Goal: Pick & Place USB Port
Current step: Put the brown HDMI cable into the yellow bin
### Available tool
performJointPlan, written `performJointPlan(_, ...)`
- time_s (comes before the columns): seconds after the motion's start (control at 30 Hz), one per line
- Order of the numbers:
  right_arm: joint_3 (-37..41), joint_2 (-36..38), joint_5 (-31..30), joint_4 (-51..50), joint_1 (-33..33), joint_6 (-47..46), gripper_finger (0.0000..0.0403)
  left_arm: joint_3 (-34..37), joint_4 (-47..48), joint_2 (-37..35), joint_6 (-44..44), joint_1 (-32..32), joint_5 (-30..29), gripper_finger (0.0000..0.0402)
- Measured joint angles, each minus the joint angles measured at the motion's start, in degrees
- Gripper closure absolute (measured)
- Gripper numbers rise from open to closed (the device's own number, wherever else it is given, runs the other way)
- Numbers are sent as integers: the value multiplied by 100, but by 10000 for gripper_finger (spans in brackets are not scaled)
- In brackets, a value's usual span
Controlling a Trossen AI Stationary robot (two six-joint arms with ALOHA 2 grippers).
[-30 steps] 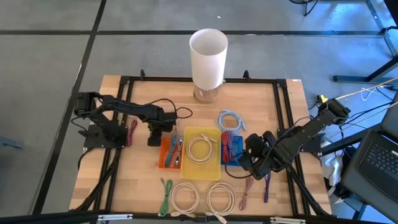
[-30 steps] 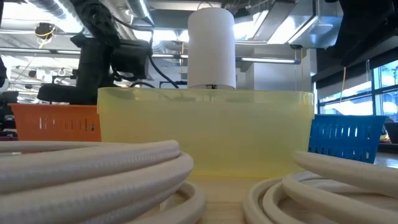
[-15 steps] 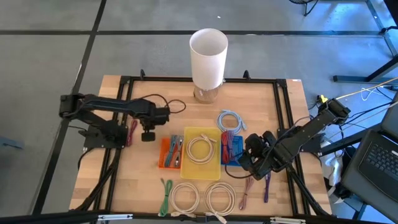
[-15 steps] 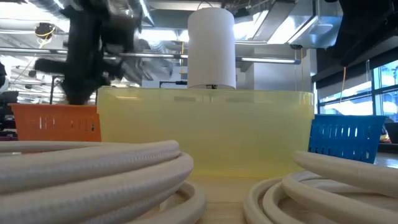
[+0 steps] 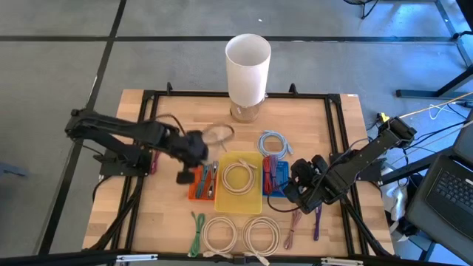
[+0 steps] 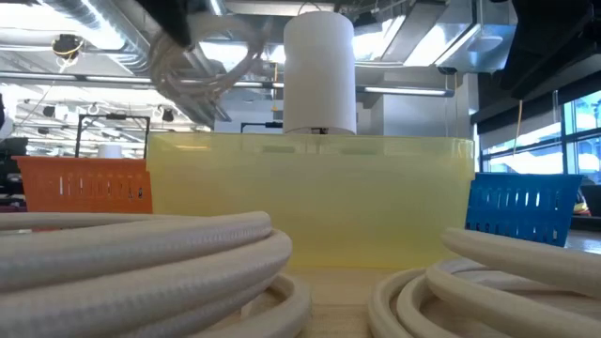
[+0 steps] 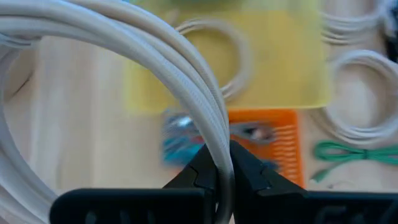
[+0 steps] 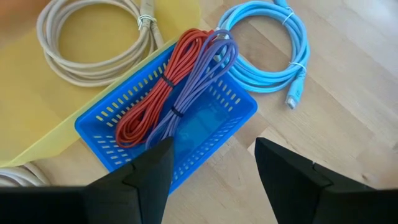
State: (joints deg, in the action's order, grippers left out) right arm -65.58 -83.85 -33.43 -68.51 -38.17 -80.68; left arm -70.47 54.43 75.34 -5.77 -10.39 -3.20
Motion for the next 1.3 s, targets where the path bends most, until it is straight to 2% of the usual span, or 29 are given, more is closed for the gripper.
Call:
performJointPlan(0.27,0,-2,2,59,1,-2,177,-852,-76,1650,305,-825,-15,391)
performJointPlan(0.57,0,-2,2,105,2,-4,177,-1971,-48,3101,1079,-982,126,391)
performJointPlan(0.73,0,-2,4,104,0,-4,177,-2284,-44,3412,1302,-931,145,391)
performJointPlan(1.3,0,-2,46,94,2,-2,177,-2302,-221,4066,1391,-889,448,391)
